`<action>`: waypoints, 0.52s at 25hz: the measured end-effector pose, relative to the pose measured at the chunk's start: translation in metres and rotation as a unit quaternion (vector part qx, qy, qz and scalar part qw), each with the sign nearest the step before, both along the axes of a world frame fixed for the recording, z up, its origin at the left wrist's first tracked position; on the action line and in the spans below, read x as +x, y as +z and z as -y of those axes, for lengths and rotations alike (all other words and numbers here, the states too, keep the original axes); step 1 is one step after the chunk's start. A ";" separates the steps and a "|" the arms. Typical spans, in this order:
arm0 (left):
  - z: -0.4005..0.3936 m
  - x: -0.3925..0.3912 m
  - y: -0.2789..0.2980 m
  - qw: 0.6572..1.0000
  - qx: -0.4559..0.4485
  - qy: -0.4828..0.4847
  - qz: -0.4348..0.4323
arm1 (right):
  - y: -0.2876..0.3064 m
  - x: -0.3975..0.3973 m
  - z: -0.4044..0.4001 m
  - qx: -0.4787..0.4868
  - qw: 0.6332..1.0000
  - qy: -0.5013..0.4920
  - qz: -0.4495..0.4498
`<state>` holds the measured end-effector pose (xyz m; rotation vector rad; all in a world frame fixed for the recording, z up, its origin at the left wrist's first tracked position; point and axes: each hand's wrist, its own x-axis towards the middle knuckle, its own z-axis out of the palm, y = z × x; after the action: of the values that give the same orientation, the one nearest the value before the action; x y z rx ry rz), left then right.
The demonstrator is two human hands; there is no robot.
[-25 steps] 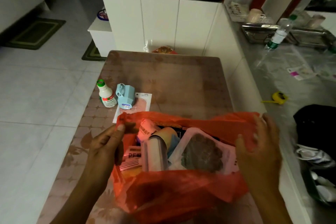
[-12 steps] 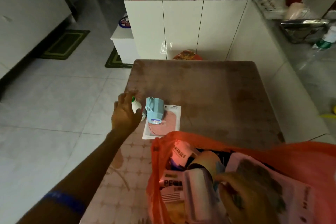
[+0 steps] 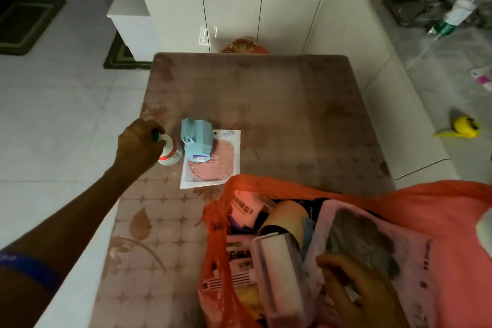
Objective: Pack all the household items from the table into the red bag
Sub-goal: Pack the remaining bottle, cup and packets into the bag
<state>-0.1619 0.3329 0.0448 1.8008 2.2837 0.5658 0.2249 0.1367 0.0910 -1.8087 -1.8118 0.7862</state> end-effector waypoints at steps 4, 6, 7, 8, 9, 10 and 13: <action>0.069 0.018 0.090 0.987 0.139 -0.081 0.032 | 0.029 -0.017 -0.020 0.057 0.997 -0.005 -0.049; 0.101 0.035 0.151 0.974 0.159 -0.116 0.111 | 0.055 -0.037 -0.035 0.070 0.988 0.008 -0.140; 0.114 0.047 0.177 0.964 0.157 -0.132 0.167 | 0.066 -0.048 -0.042 0.030 0.970 0.015 -0.239; 0.124 0.061 0.199 0.949 0.149 -0.150 0.233 | 0.074 -0.056 -0.052 -0.027 0.932 0.025 -0.360; 0.131 0.076 0.215 0.929 0.135 -0.169 0.299 | 0.076 -0.059 -0.061 -0.083 0.881 0.042 -0.464; 0.141 0.091 0.227 0.912 0.121 -0.185 0.346 | 0.077 -0.057 -0.066 -0.138 0.832 0.061 -0.534; 0.164 0.130 0.227 0.912 0.085 -0.211 0.340 | 0.058 -0.040 -0.065 -0.281 0.741 0.065 -0.606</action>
<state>-0.0324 0.1687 0.2715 1.7176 1.3761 1.1137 0.1845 0.2022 0.1489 -0.8634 -0.8005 2.0835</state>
